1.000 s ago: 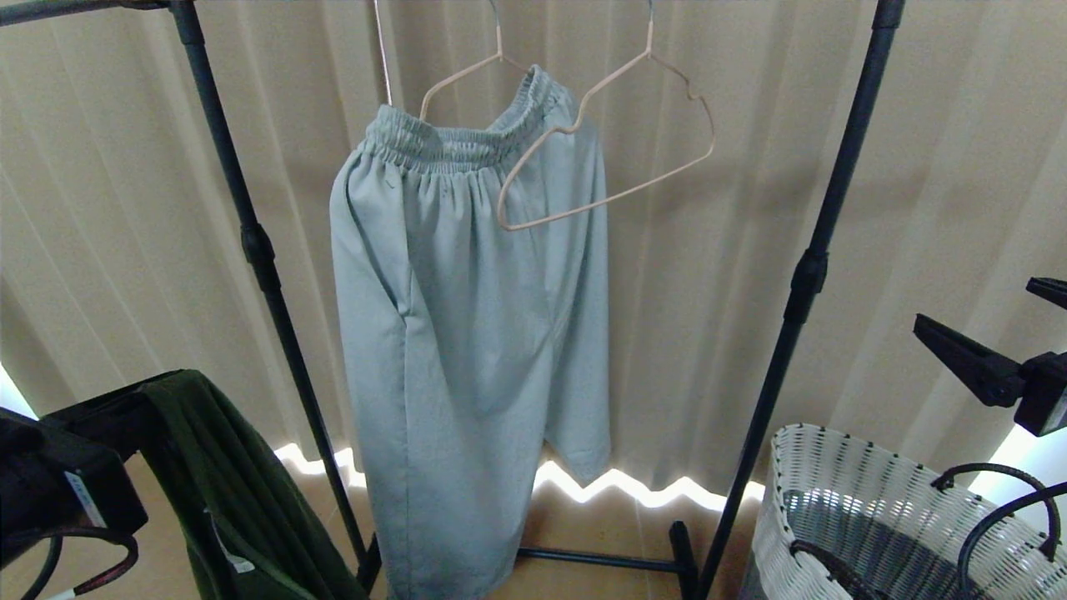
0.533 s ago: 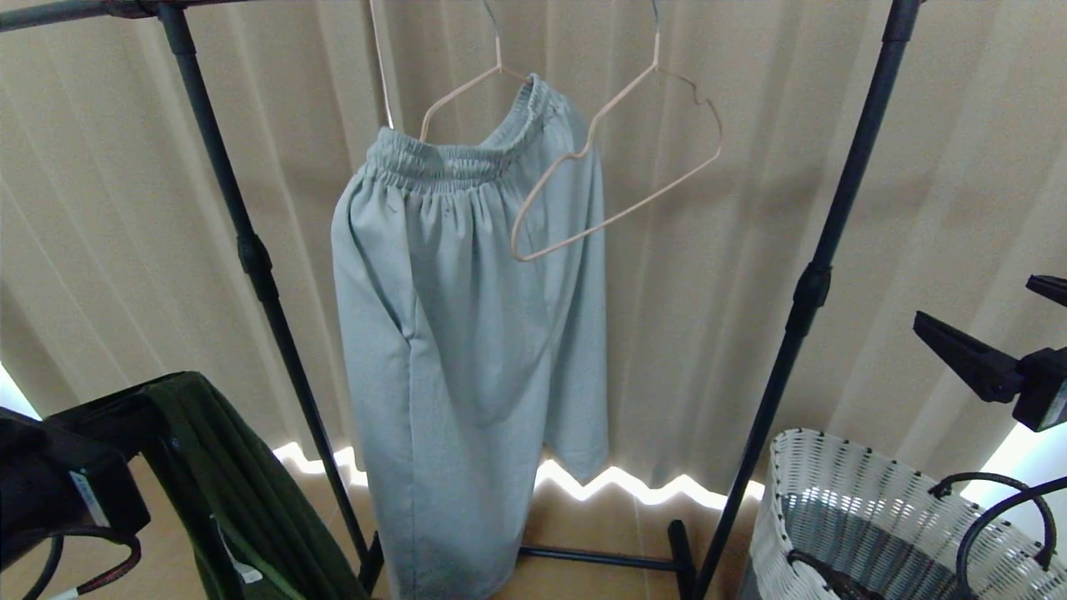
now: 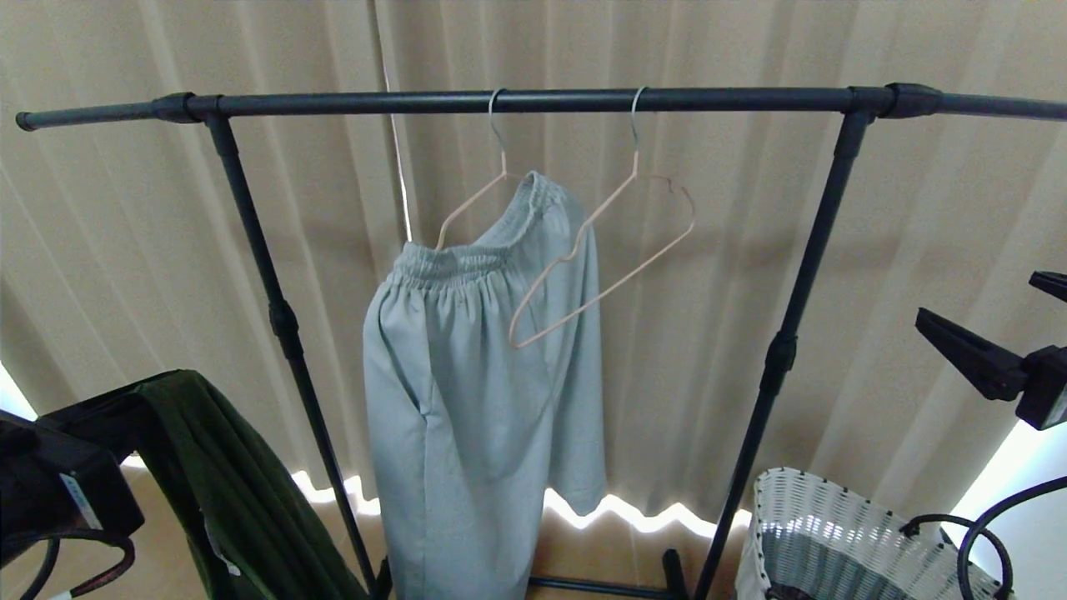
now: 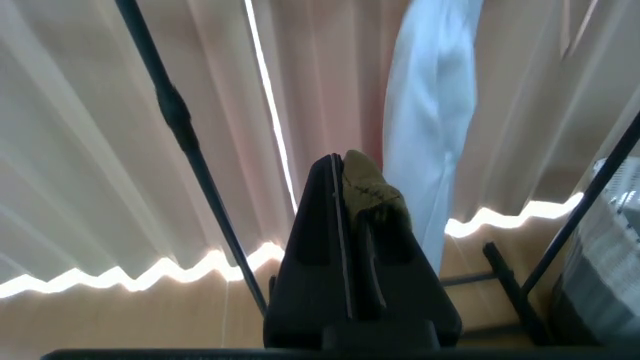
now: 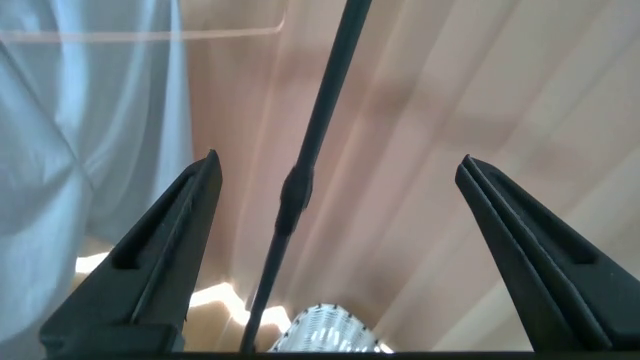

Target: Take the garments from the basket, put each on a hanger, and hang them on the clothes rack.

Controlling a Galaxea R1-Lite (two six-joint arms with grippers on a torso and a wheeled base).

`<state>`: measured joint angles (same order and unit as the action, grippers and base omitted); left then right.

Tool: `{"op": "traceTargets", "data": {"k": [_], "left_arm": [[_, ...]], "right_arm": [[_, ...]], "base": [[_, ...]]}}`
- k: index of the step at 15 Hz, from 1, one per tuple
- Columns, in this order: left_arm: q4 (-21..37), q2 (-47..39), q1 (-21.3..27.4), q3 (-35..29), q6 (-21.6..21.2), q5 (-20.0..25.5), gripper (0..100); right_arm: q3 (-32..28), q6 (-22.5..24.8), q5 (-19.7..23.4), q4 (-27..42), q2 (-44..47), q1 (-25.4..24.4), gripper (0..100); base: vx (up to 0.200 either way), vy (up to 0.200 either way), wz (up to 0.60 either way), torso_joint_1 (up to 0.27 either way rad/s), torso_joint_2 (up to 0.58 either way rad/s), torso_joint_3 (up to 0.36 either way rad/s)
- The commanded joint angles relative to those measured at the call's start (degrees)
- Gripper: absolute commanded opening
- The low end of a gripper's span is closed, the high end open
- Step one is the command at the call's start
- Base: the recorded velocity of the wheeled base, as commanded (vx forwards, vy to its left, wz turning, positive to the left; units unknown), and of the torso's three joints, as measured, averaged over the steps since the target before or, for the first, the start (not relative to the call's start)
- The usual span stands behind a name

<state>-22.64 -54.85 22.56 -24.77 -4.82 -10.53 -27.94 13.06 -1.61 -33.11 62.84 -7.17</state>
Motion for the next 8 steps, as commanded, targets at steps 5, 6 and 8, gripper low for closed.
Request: {"op": "traceTargets", "data": {"k": [5,6,8], "left_arm": [[0.0,0.0,0.0,0.0,0.1,0.0,0],[0.0,0.1,-0.1,0.0,0.1,0.0,0],[0.0,0.2,-0.2,0.0,0.1,0.0,0]], "right_arm": [[0.3,0.3,0.0,3.4,-0.3,0.0,100],[-0.2,0.4,0.0,4.0,-0.3,0.0,100],[-0.4,1.3,0.6,4.1,-0.3,0.0,100]], "base": [[0.0,0.0,0.0,0.185,-0.48,-0.295],[0.0,0.0,0.0,0.198,-0.5,-0.286],[0.0,0.0,0.0,0.222,-0.51,-0.295]]}}
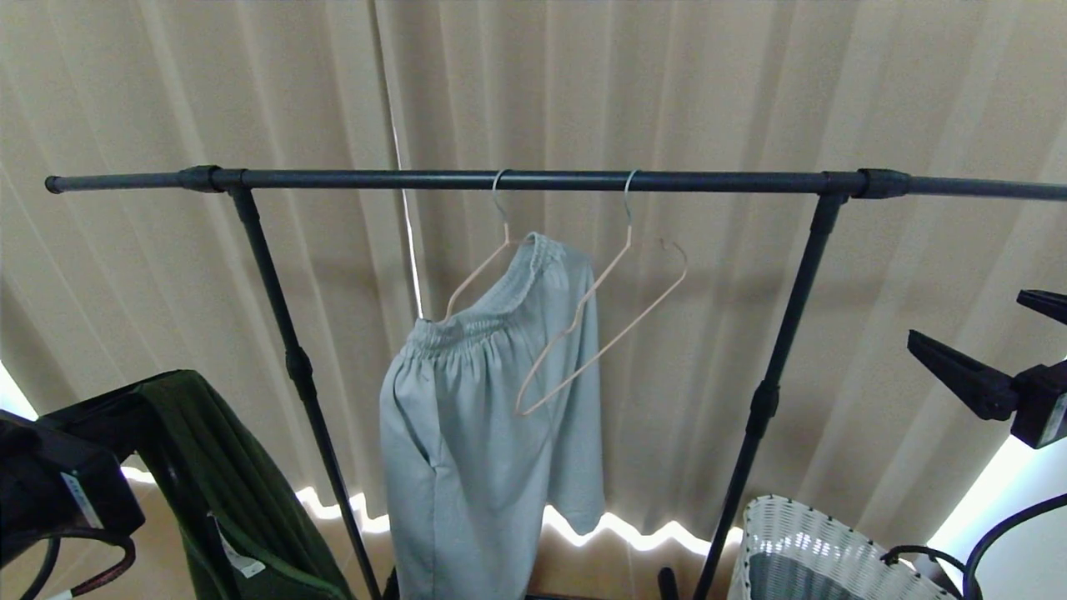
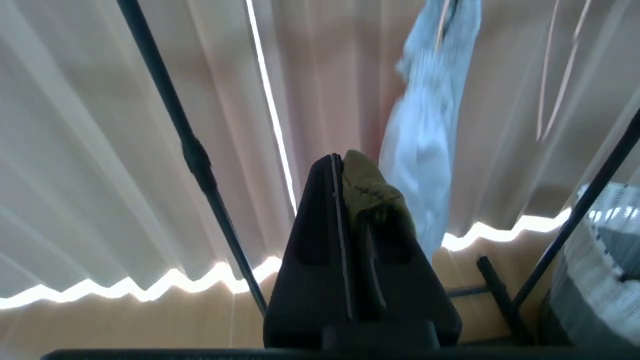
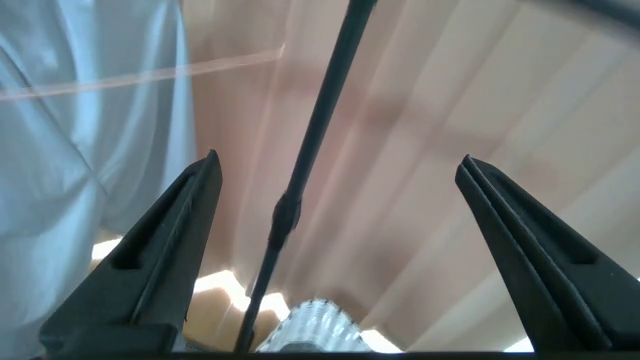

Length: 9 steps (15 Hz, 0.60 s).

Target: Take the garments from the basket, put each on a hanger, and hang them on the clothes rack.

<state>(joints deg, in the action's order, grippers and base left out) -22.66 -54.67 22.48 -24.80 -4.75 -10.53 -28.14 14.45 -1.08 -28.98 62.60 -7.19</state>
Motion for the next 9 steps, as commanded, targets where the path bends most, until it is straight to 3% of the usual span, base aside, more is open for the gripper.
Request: {"op": "traceTargets", "data": {"k": [1,3,6,9], "left_arm": [[0.0,0.4,-0.4,0.1,0.0,0.0,0],[0.0,0.4,-0.5,0.1,-0.1,0.0,0],[-0.2,0.4,-0.5,0.3,-0.1,0.1,0],[-0.2,0.4,-0.5,0.4,-0.2,1.7,0]], "right_arm": [[-0.1,0.6,0.0,0.1,0.1,0.0,100],[-0.6,0.6,-0.2,3.7,0.1,0.2,100],[-5.7,0.4,-0.5,16.8,0.2,3.0,100],[-6.0,0.4,-0.7,19.9,0.1,4.2,100]], "base": [[0.0,0.0,0.0,0.163,-0.41,-0.232],[0.0,0.0,0.0,0.081,-0.18,-0.103],[0.0,0.0,0.0,0.012,-0.02,-0.015],[0.0,0.0,0.0,0.0,0.0,0.0]]}}
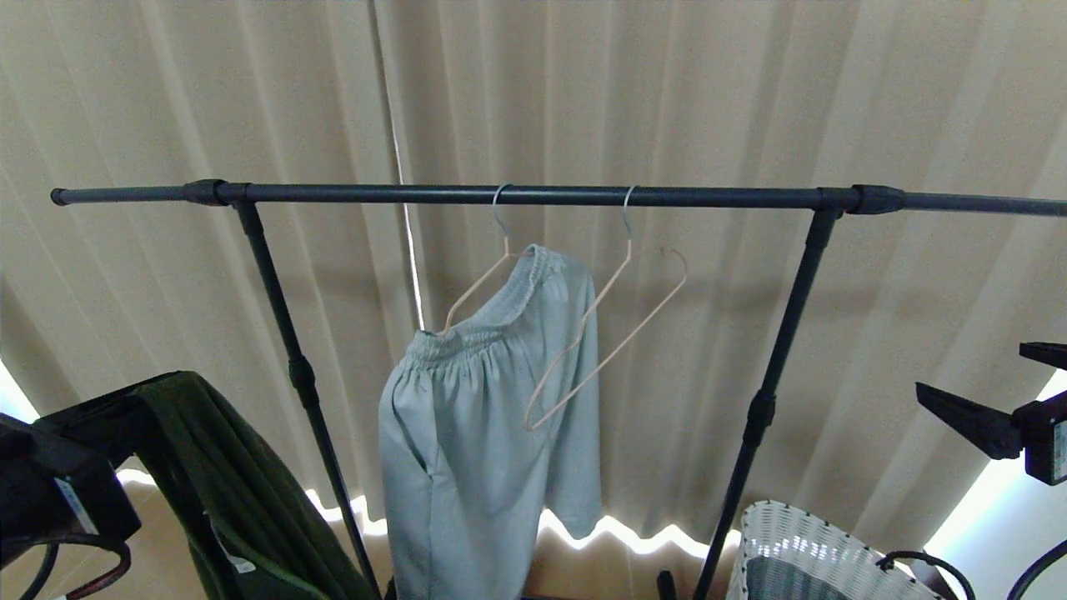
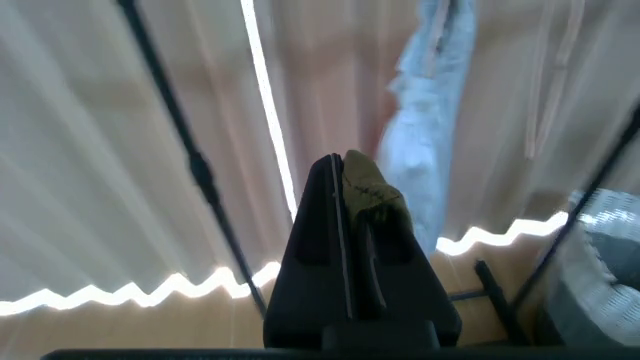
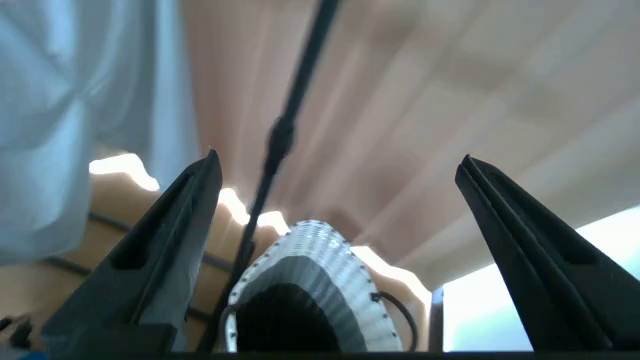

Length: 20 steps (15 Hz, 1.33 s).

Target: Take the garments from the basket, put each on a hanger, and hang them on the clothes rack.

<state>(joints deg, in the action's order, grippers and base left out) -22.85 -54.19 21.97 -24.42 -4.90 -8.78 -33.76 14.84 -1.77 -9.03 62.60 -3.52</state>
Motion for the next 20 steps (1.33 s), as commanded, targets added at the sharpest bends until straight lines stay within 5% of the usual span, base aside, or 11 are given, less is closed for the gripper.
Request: {"op": "traceTargets", "data": {"k": [1,11,20], "left_arm": [[0.0,-0.1,0.0,0.1,0.0,0.4,0],[0.1,0.1,-0.7,-0.1,-1.9,0.5,0],[0.1,0.2,-0.7,0.0,-2.0,0.5,0]], "right_arm": [[-0.3,0.0,0.0,0.0,0.1,1.1,100],[2.2,-0.2,0.5,-4.5,-1.4,1.2,100],[2.0,-0.2,0.7,-5.1,-1.3,1.2,100]], "base": [[0.0,0.0,0.0,0.0,0.0,0.0],[0.0,0.0,0.0,0.0,0.0,0.0],[0.0,0.2,0.0,0.006,0.0,0.001]]}}
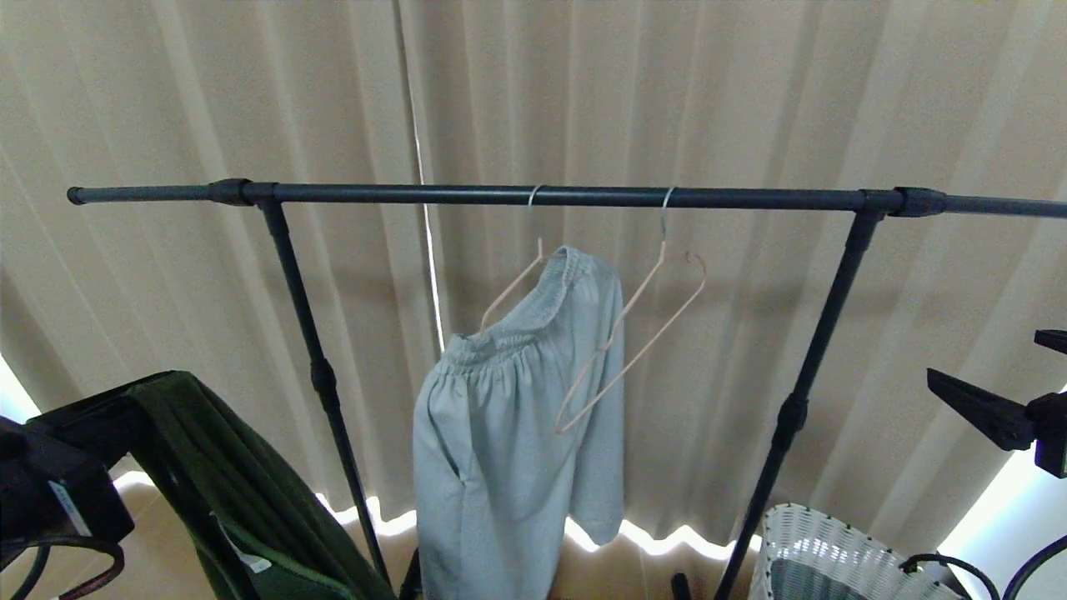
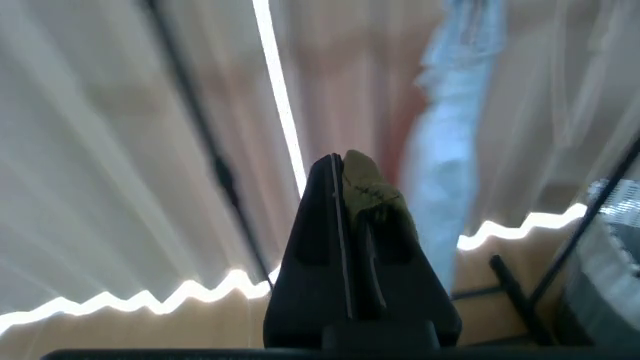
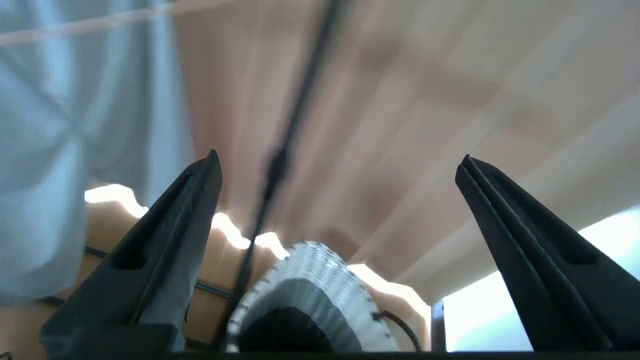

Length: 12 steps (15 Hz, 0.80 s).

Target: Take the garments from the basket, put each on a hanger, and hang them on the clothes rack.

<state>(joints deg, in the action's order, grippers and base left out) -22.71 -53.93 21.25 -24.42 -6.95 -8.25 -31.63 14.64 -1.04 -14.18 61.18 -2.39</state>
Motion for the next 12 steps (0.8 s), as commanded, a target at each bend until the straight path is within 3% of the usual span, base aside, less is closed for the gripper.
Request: {"op": "traceTargets", "data": {"k": [1,6,12], "left_arm": [[-0.1,0.0,0.0,0.0,0.0,0.0,0],[-0.2,0.2,0.0,0.6,-0.3,0.0,0],[-0.1,2.7,0.2,1.0,-1.3,0.0,0]], "right_arm": [[-0.1,0.0,0.0,-0.1,0.2,-0.1,100],[0.0,-0.1,0.0,-0.1,0.3,-0.1,100],[0.2,0.1,-0.1,0.2,0.1,-0.2,100]], "base": [[0.0,0.2,0.0,-0.002,0.0,0.007],[0.0,0.2,0.0,0.001,0.0,0.003],[0.0,0.0,0.0,0.0,0.0,0.0]]}}
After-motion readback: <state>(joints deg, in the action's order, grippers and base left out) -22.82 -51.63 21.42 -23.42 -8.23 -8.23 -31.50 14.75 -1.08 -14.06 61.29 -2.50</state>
